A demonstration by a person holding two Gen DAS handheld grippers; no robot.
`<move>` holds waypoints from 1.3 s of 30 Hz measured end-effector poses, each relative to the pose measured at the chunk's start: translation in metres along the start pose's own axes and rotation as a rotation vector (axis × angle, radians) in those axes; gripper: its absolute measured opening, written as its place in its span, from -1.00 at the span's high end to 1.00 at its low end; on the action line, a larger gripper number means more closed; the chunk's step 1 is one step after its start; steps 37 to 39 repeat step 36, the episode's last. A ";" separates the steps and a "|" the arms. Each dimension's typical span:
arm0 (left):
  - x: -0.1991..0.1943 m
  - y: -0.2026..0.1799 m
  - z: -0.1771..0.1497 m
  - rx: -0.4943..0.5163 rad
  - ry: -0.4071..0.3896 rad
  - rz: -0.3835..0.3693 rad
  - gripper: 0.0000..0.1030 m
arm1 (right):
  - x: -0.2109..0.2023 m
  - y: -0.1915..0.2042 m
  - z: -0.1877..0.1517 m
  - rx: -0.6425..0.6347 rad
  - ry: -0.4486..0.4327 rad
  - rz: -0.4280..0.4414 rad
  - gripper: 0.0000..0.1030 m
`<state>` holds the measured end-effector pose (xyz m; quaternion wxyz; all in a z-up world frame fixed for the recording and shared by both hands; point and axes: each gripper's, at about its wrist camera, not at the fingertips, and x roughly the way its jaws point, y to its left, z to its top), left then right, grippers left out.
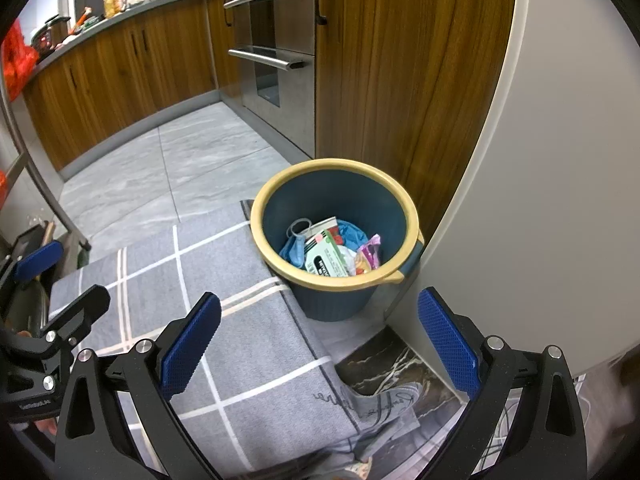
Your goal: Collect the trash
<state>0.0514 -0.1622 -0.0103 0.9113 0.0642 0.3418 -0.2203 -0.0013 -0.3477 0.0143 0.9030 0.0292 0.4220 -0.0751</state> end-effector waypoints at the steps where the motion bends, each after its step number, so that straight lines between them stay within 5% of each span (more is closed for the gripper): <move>1: 0.000 0.000 0.000 0.000 0.001 0.002 -0.89 | 0.000 0.000 0.000 0.000 0.000 0.000 -0.90; 20: -0.003 -0.003 -0.005 0.045 -0.031 0.009 -0.89 | 0.000 0.001 -0.003 0.003 0.006 -0.001 -0.90; 39: 0.005 0.002 -0.004 0.012 0.023 -0.001 -0.89 | 0.001 0.000 -0.005 0.000 0.014 -0.004 -0.90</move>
